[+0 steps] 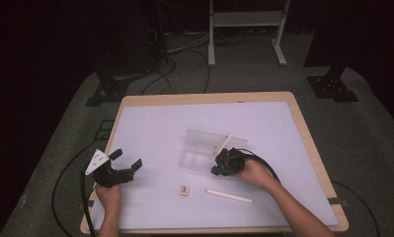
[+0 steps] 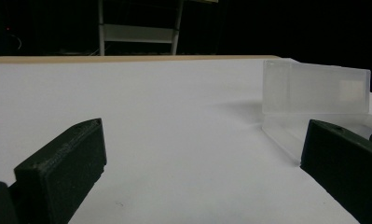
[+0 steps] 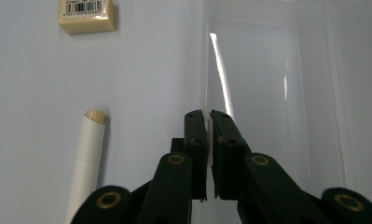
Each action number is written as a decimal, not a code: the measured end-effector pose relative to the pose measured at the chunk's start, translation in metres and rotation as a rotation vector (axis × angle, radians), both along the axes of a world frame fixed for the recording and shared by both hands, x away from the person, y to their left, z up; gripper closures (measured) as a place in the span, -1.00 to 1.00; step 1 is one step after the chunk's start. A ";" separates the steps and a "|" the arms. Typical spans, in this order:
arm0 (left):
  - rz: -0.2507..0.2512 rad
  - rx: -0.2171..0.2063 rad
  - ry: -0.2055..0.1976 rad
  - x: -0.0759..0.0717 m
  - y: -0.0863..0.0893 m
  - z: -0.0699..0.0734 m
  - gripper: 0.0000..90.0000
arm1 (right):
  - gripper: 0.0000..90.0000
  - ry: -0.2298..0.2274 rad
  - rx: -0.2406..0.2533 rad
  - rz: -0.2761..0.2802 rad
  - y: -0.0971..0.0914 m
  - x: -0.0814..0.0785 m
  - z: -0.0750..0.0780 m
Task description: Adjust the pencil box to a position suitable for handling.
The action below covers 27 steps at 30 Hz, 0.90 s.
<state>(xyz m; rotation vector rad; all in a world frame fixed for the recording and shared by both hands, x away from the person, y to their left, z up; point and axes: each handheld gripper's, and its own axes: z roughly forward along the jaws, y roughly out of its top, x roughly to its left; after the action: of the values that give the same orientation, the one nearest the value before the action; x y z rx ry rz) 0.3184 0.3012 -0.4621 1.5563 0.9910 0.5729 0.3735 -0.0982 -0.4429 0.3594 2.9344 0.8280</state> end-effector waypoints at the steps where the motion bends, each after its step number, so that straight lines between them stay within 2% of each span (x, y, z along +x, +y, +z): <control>1: 0.000 0.000 0.000 0.000 0.000 0.000 -1.00 | 0.88 -0.002 0.001 0.002 0.000 0.000 0.000; 7: 0.002 -0.002 0.000 0.000 -0.001 0.000 -1.00 | 0.84 0.003 0.014 -0.003 -0.002 0.000 0.000; 16: -0.002 0.002 -0.002 0.000 -0.001 0.000 -1.00 | 0.65 0.004 0.044 -0.009 -0.005 -0.003 0.005; 23: -0.002 0.005 -0.002 0.000 -0.001 0.000 -1.00 | 0.31 0.004 0.085 -0.040 -0.013 -0.006 0.015; 26: -0.002 0.005 -0.002 0.000 -0.001 0.000 -1.00 | 0.27 -0.004 0.097 -0.051 -0.017 -0.008 0.018; 27: -0.001 0.004 -0.001 0.000 -0.001 0.000 -1.00 | 0.19 -0.002 0.112 -0.066 -0.023 -0.010 0.022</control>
<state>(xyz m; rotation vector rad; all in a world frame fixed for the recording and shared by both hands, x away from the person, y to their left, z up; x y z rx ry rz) 0.3182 0.3001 -0.4623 1.5599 0.9886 0.5753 0.3640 -0.1210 -0.4210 0.4605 2.8642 0.9848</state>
